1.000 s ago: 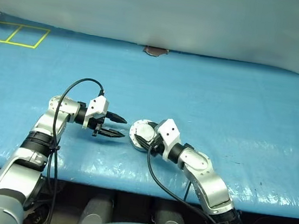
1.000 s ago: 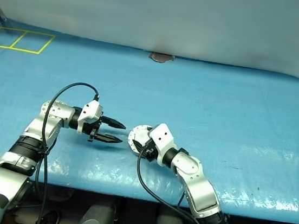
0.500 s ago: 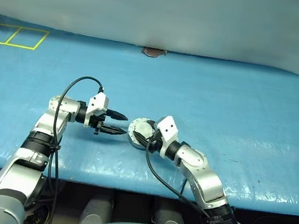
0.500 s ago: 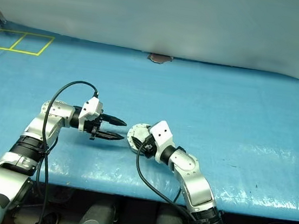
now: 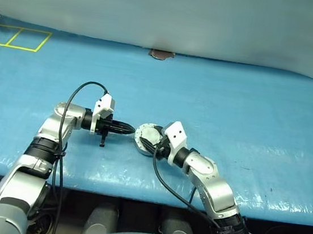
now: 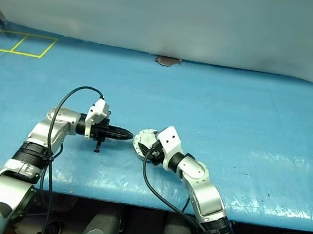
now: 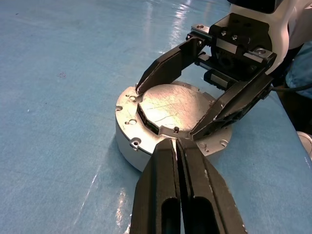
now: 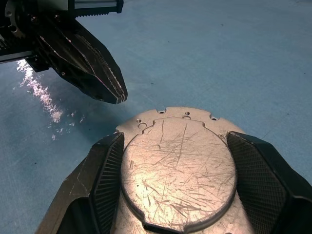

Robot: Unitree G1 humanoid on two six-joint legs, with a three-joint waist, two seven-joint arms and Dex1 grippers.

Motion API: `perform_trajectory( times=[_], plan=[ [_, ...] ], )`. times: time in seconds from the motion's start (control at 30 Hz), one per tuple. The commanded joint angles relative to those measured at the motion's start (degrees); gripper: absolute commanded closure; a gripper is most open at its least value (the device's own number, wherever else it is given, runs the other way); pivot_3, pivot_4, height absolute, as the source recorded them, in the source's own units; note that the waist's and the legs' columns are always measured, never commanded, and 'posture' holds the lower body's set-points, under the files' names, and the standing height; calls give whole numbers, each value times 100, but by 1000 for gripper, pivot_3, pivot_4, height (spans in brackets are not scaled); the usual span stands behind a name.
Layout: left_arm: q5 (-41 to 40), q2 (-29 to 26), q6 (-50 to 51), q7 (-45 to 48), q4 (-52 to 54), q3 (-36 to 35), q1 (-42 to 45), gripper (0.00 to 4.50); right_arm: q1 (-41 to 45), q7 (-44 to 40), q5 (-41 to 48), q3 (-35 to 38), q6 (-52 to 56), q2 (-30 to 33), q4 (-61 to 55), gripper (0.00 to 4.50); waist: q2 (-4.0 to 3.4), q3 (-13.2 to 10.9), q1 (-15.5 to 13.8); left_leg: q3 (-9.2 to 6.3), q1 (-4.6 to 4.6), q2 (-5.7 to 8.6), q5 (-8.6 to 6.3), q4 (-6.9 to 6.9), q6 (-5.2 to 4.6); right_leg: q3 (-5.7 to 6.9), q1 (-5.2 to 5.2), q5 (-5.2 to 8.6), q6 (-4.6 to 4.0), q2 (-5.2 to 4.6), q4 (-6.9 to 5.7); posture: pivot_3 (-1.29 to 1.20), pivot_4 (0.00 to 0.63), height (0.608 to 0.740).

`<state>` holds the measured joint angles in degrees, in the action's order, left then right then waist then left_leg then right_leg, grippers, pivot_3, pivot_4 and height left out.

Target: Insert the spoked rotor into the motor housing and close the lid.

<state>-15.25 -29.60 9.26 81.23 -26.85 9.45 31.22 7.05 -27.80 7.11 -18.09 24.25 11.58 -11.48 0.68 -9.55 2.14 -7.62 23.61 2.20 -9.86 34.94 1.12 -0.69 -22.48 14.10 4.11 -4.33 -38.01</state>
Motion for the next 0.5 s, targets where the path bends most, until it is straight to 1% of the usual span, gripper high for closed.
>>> perform_trajectory(
  times=[0.03,0.27,0.5],
  plan=[
    [133,39,-160,-111,167,35,131,4484,-114,85,-104,0,152,62,173,1493,0,0,-1,0,1,0,0,0,0,0,-1,0,0,-1,1,0,150,740],
    [512,48,-322,-195,152,341,69,4484,-125,135,-120,-2,110,46,148,1493,0,0,-6,0,4,3,0,0,0,0,-1,0,0,-2,1,0,150,740],
    [673,70,-295,-357,117,452,4,4484,-134,146,-128,1,90,32,131,1493,1,2,-12,-2,3,6,0,-1,0,0,-2,0,0,-6,6,0,150,740]
  ],
)
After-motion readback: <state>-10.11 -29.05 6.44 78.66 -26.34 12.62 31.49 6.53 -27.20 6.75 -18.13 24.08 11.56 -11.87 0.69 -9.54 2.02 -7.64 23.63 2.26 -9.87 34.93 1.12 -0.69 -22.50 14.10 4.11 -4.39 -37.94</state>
